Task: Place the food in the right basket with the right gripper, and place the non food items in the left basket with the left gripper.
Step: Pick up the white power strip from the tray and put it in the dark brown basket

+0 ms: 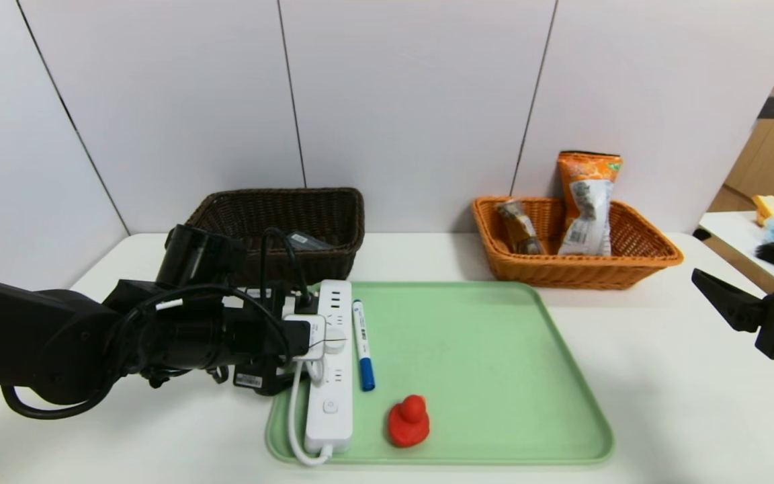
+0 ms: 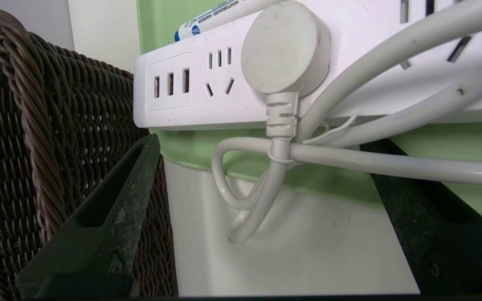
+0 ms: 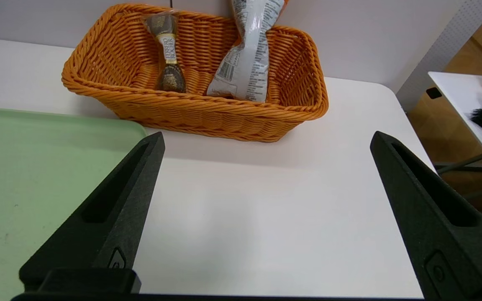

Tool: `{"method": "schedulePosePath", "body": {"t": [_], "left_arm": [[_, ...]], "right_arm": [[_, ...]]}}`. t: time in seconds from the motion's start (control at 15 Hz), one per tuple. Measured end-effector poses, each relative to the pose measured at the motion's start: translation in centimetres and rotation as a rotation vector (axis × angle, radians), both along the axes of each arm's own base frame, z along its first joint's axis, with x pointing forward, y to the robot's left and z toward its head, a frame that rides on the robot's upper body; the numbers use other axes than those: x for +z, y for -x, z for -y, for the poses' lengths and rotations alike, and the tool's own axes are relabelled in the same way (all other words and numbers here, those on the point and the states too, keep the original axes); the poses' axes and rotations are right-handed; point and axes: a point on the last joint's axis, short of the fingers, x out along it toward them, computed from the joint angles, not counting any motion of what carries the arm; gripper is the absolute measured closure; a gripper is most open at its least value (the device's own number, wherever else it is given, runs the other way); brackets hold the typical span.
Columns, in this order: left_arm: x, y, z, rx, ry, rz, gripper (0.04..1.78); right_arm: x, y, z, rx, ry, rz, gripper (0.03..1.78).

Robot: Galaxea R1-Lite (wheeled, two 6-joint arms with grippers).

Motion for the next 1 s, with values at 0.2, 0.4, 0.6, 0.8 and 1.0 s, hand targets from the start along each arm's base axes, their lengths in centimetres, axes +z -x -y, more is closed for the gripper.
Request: {"method": "schedulePosePath", "body": {"t": [0.2,0.4,0.6,0.8,1.0], "left_arm": [[-0.32,-0.08,0.02,-0.001,-0.005,-0.007,0.40],[-0.49,-0.21,-0.03,0.003,-0.007,-0.012,0.81],[-0.53,-0.26,-0.04,0.005,-0.007,-0.013,1.15],[-0.60,-0.21,-0.03,0.003,-0.008,-0.015,1.66],[-0.53,-0.22,-0.04,0.003,-0.005,-0.009,1.66]], "right_arm": [[0.05,-0.04,0.00,0.000,0.000,0.001,0.12],[0.12,-0.05,0.01,-0.001,0.000,0.005,0.12],[0.17,-0.05,-0.01,0.000,0.001,0.007,0.12],[0.21,-0.02,-0.01,0.001,0.000,0.010,0.12],[0.33,-0.06,-0.04,0.004,0.000,0.013,0.12]]}}
